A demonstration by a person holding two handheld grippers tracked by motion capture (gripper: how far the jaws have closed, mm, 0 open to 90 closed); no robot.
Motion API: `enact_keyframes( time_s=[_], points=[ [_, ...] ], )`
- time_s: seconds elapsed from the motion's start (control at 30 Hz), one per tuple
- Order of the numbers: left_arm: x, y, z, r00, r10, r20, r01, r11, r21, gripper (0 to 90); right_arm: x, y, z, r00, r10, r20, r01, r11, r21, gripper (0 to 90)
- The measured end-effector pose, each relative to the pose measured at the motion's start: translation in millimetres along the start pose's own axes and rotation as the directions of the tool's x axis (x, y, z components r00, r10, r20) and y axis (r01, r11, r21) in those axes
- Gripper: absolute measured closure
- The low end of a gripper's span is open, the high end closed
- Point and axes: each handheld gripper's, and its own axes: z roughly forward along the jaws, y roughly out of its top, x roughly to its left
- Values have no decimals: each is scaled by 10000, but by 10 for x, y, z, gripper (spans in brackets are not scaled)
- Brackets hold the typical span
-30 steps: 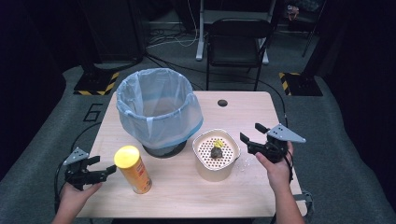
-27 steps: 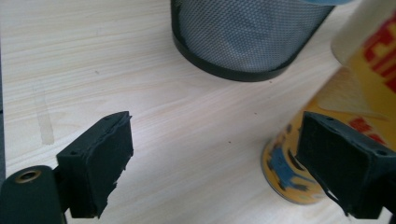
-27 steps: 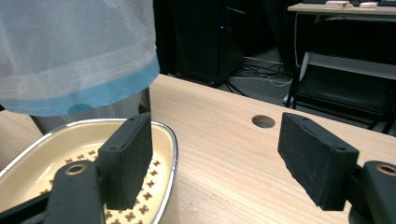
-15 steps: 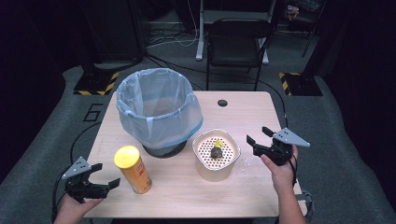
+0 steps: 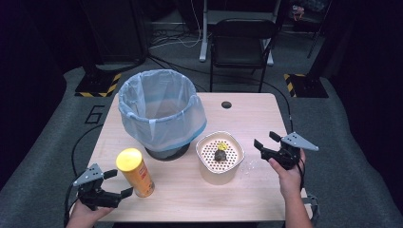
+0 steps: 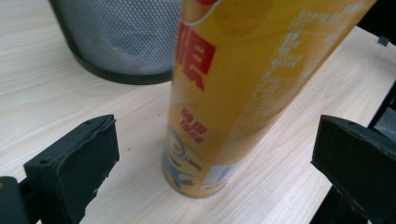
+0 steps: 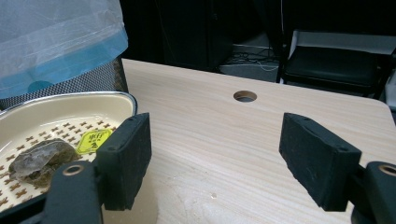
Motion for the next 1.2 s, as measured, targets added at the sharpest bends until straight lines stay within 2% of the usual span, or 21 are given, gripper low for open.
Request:
enact_keyframes(
  time_s=[0.1, 0.13, 0.17, 0.27, 0.3, 0.4, 0.53, 0.6, 0.67, 0.7, 0.73, 0.77, 0.8, 0.83, 1.0, 1.13, 1.2],
  points=[
    [-29, 59, 35, 10000, 71, 20, -71, 10000, -60, 4, -12, -21, 7, 10000, -4, 42, 3, 10000, 71, 250],
    [-43, 78, 55, 9998, 202, -47, -203, 9996, -198, 4, -13, -25, 7, 10000, -18, 50, 18, 10000, 86, 250],
    [-45, 91, 57, 9994, 331, -18, -331, 9994, -125, 4, -19, -31, 10, 9999, -110, 35, 109, 9999, 132, 250],
    [-63, 106, 132, 9997, 215, -65, -217, 9996, -181, 5, -28, -43, 17, 10000, -95, 31, 95, 9999, 114, 250],
    [-57, 115, 139, 9996, 291, 27, -291, 9996, -8, 11, -27, -52, 20, 10000, -12, 45, 11, 9999, 127, 250],
    [-70, 126, 197, 9982, 601, -62, -601, 9982, 18, 15, -35, -72, 33, 10000, -33, 38, 32, 9998, 211, 250],
    [-65, 68, 263, 9993, 367, -36, -367, 9992, -160, 24, -45, -84, 43, 9999, -78, 70, 77, 9997, 239, 250],
    [-41, 28, 304, 9987, 501, -55, -502, 9987, -72, 36, -48, -86, 39, 9999, -32, 107, 29, 9997, 249, 250],
    [-48, -12, 354, 9989, 460, -87, -460, 9989, -14, 45, -50, -89, 41, 9999, -27, 112, 25, 9997, 248, 250],
    [-29, -21, 367, 9964, 816, -219, -815, 9967, 50, 47, -47, -93, 43, 9999, 25, 113, -28, 9997, 242, 250],
    [-36, -38, 384, 9982, 575, -150, -575, 9983, 38, 52, -50, -96, 47, 9999, -19, 111, 16, 9997, 243, 249],
    [-36, -54, 401, 9984, 525, -212, -526, 9986, -75, 58, -54, -101, 49, 9999, -73, 99, 70, 9996, 276, 250],
    [-22, -63, 406, 9970, 722, -261, -724, 9973, -81, 64, -50, -105, 53, 9999, -18, 105, 15, 9996, 288, 250],
    [-32, -79, 419, 9985, 512, -197, -516, 9985, -165, 76, -50, -113, 59, 9999, -68, 100, 65, 9995, 319, 250],
    [-35, -99, 437, 9938, 1041, -384, -1049, 9943, -197, 138, -49, -140, 94, 9997, -213, 153, 205, 9983, 545, 250],
    [-49, -117, 488, 9958, 823, -399, -840, 9955, -438, 144, -48, -130, 82, 9996, -187, 195, 178, 9988, 454, 250],
    [-54, -128, 500, 9950, 955, -298, -965, 9947, -351, 150, -57, -130, 78, 9997, -174, 198, 166, 9991, 395, 251]
  ],
)
